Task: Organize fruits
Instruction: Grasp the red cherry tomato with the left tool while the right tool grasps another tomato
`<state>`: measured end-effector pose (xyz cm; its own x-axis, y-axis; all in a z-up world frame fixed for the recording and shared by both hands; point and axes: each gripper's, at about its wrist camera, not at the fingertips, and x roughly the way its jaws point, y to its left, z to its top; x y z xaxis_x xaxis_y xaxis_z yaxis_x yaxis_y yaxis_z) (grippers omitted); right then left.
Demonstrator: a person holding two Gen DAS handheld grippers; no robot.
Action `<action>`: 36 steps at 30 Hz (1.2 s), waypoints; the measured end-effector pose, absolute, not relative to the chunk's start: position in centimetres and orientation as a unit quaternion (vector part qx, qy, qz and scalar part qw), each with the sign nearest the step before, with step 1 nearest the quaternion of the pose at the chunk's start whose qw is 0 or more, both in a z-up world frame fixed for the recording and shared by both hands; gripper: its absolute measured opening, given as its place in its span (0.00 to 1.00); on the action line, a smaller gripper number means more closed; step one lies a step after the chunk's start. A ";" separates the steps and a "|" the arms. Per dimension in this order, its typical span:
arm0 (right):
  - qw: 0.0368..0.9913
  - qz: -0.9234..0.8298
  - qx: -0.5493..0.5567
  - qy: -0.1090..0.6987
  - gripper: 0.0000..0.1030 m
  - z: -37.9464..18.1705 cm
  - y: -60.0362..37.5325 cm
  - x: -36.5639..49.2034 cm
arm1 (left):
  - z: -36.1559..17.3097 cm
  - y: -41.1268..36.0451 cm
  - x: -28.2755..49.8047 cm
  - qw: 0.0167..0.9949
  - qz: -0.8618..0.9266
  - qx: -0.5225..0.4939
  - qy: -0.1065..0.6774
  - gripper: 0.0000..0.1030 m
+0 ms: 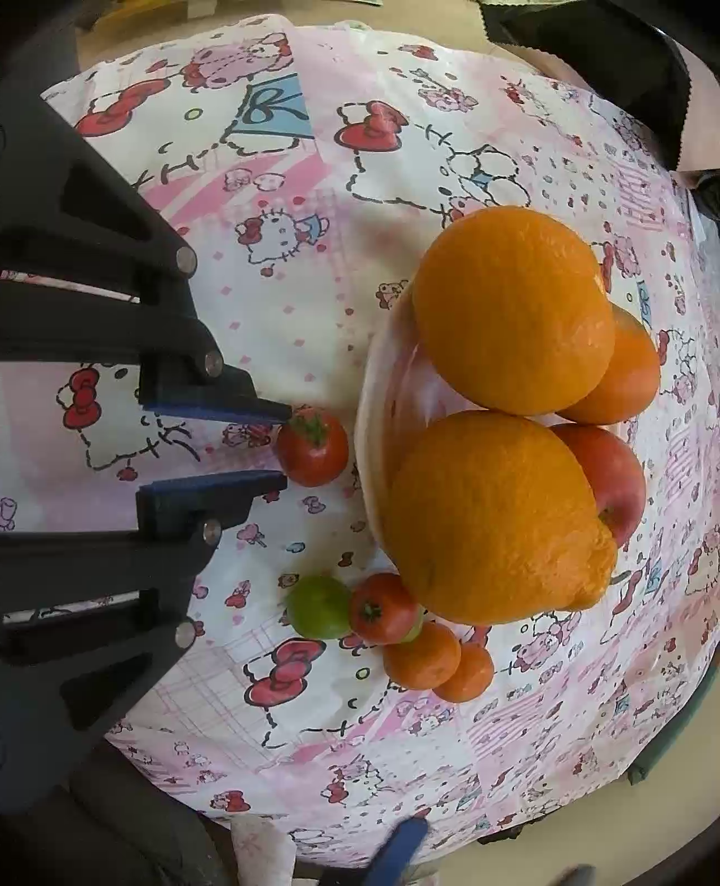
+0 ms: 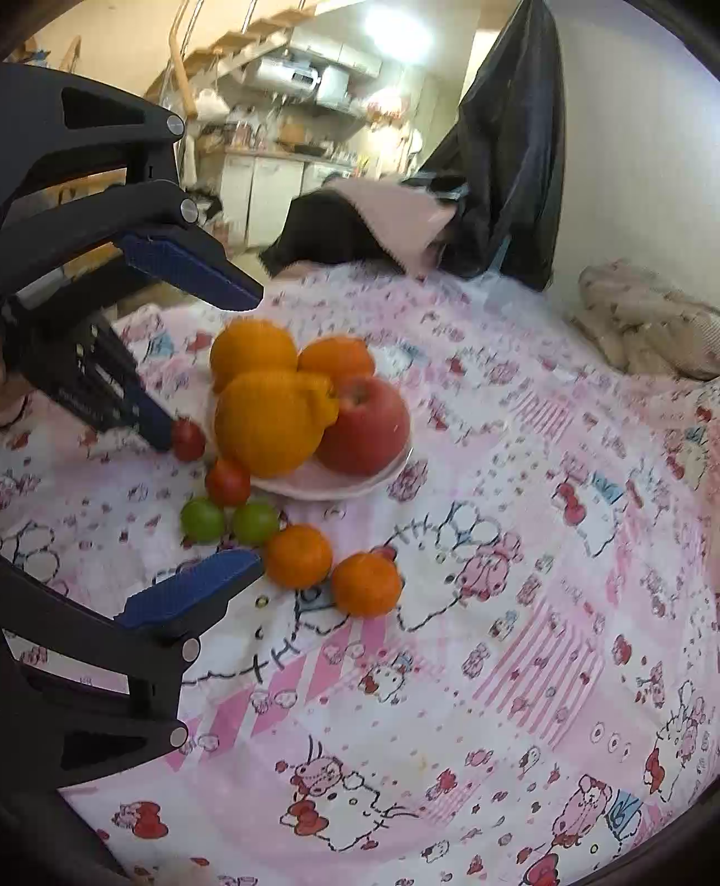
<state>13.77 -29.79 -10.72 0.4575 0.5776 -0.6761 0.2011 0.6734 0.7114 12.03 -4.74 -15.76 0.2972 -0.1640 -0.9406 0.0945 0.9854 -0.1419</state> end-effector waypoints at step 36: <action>0.812 0.152 -0.058 0.560 0.55 -15.5 -16.2 14.9 | -10.5 0.7 11.2 0.804 -0.007 -0.083 0.589 0.29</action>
